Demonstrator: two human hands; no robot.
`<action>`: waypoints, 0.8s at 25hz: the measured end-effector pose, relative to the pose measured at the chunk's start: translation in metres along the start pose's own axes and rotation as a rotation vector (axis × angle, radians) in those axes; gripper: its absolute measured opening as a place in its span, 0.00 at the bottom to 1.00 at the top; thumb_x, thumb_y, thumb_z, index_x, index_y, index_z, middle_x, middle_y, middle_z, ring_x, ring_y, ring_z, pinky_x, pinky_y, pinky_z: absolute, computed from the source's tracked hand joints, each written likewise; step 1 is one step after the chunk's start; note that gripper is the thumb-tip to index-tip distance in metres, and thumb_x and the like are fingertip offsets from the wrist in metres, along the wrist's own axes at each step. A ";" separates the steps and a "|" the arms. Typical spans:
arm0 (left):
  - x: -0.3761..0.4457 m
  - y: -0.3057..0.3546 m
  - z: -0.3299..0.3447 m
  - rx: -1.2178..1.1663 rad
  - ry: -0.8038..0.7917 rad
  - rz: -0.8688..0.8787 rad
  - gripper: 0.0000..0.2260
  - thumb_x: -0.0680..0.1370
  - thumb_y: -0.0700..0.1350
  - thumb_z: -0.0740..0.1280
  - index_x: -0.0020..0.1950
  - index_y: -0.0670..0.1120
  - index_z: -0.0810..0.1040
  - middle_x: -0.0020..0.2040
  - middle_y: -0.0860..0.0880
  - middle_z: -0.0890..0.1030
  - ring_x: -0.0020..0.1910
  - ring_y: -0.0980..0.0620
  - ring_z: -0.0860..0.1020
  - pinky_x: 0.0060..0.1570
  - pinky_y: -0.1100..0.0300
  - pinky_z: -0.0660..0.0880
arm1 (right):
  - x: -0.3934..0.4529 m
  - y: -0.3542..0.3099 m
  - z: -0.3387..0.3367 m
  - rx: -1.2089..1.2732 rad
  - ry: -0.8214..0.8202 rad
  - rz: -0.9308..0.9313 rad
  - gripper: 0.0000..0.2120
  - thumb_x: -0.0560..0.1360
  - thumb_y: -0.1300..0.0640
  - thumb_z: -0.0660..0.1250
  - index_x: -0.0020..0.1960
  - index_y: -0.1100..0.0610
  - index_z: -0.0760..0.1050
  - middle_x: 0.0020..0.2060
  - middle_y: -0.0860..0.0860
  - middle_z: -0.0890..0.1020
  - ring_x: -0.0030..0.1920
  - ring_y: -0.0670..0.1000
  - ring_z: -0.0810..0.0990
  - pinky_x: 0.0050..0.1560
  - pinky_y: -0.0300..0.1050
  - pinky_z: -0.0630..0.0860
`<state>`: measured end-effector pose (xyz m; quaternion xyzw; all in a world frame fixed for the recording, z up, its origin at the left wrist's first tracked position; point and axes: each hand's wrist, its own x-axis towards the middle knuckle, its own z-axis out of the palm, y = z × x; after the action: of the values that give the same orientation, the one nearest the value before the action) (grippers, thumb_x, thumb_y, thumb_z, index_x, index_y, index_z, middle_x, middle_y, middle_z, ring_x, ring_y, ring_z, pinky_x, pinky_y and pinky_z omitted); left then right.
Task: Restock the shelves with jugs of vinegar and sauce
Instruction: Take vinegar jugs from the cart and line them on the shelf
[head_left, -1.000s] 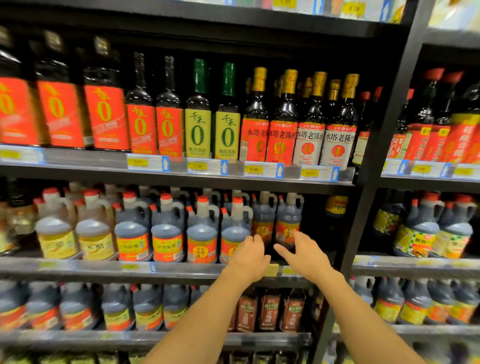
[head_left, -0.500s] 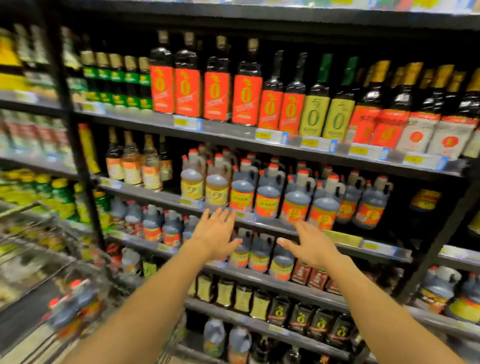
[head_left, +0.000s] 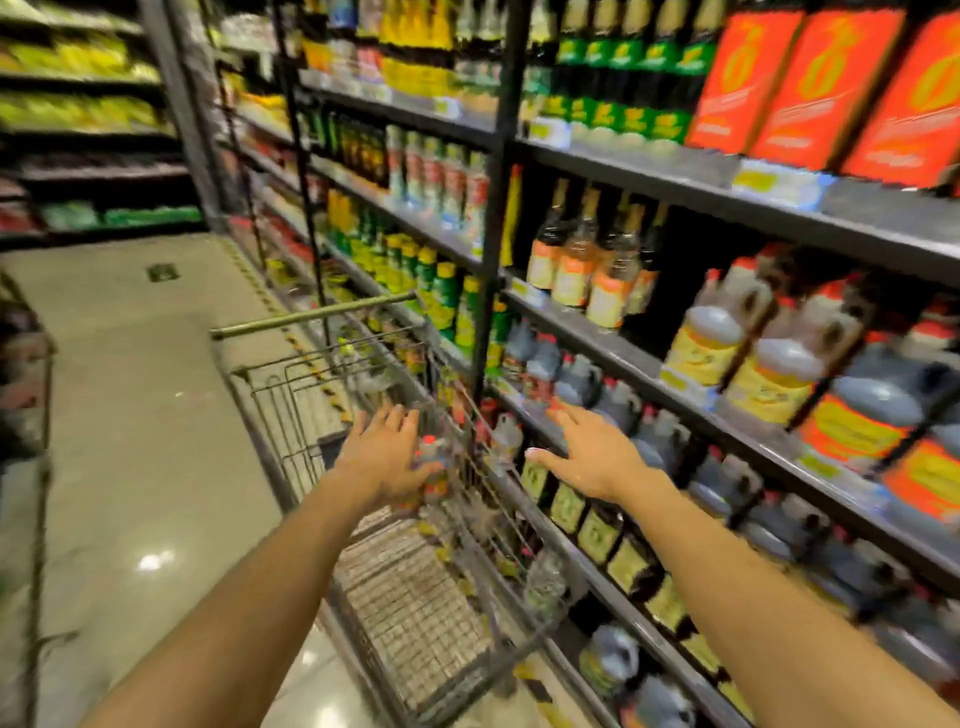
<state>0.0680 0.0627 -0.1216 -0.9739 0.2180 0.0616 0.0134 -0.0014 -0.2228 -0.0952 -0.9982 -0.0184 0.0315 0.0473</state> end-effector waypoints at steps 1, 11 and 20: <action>0.008 -0.015 0.008 -0.001 0.000 -0.039 0.41 0.82 0.68 0.53 0.84 0.43 0.48 0.84 0.43 0.52 0.83 0.42 0.51 0.80 0.41 0.50 | 0.027 -0.009 0.008 0.001 -0.021 -0.032 0.43 0.79 0.27 0.53 0.83 0.55 0.54 0.82 0.57 0.59 0.80 0.59 0.61 0.78 0.58 0.62; 0.185 -0.111 0.105 -0.130 -0.143 -0.283 0.41 0.81 0.68 0.55 0.84 0.45 0.47 0.84 0.43 0.54 0.83 0.44 0.52 0.81 0.45 0.50 | 0.299 -0.027 0.121 0.283 -0.175 -0.137 0.40 0.79 0.30 0.59 0.83 0.51 0.55 0.82 0.52 0.60 0.81 0.54 0.58 0.78 0.51 0.60; 0.316 -0.148 0.290 -0.417 -0.176 -0.316 0.39 0.80 0.64 0.63 0.82 0.41 0.55 0.79 0.39 0.64 0.76 0.39 0.67 0.73 0.46 0.66 | 0.430 -0.024 0.316 0.403 -0.220 -0.121 0.28 0.80 0.53 0.71 0.73 0.66 0.69 0.70 0.65 0.75 0.71 0.64 0.72 0.70 0.50 0.64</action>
<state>0.3817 0.0785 -0.4494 -0.9685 0.0438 0.1867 -0.1589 0.4067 -0.1520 -0.4328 -0.9563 -0.0767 0.1403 0.2450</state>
